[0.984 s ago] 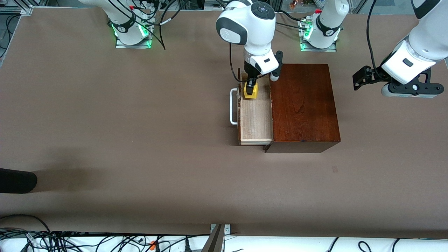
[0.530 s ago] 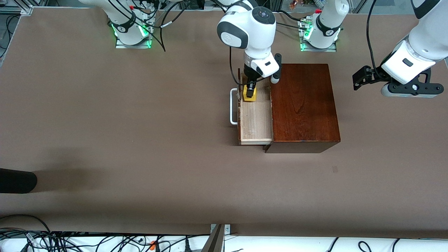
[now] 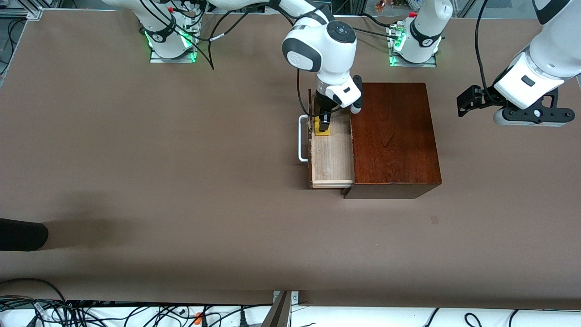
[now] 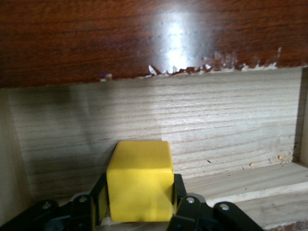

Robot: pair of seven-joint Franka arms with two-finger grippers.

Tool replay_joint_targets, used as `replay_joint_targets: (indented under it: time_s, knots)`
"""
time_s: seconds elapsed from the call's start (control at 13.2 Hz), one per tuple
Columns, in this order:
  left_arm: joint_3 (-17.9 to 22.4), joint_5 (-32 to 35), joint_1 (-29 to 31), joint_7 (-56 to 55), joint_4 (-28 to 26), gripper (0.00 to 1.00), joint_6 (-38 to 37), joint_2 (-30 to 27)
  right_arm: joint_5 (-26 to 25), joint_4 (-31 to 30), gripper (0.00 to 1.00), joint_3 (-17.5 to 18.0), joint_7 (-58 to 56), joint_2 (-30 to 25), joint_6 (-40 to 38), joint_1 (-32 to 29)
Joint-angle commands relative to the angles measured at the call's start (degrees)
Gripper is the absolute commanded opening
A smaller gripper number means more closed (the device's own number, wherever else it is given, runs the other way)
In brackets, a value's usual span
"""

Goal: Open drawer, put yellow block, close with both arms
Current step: 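Lower the cube into the drawer and open the right gripper, then withdraw the right gripper while the left gripper moves toward the drawer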

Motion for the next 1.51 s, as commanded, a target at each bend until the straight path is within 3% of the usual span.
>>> replay_joint_targets:
  time_s: [0.0,0.08,0.23,0.45,0.61,0.83,0.98,1.44]
  knots:
    - [0.1,-0.6,-0.1,1.0,0.9,1.00,-1.0,-0.3,-0.9,2.1,0.37,-0.6,-1.0,1.4,0.4,0.1]
    - [0.2,-0.6,-0.1,1.0,0.9,1.00,-1.0,-0.3,-0.9,2.2,0.40,-0.6,-1.0,1.4,0.4,0.1]
    - [0.2,-0.6,-0.1,1.1,0.9,1.00,-1.0,-0.2,-0.9,2.2,1.00,-0.6,-0.6,1.2,0.3,0.1]
    - [0.1,-0.6,-0.1,1.0,0.9,1.00,-1.0,-0.2,-0.4,2.9,1.00,-0.6,-0.2,0.7,-0.6,0.1]
    - [0.1,-0.6,-0.1,1.0,0.9,1.00,-1.0,-0.3,0.2,7.1,1.00,-0.3,0.6,0.7,-4.4,0.1]
    - [0.1,-0.6,-0.3,1.1,1.1,1.00,-1.0,-0.2,5.2,10.3,1.00,-0.9,1.5,-2.5,-10.4,-0.7]
    - [0.1,-0.6,-0.3,1.1,1.1,1.00,-1.0,-0.2,9.4,10.3,1.00,-0.9,1.8,-6.8,-14.2,-5.4]
    - [-3.3,-3.3,-3.7,1.0,3.3,1.00,-2.9,2.2,12.2,10.2,1.00,-1.1,-2.3,-17.9,-24.2,-18.7]
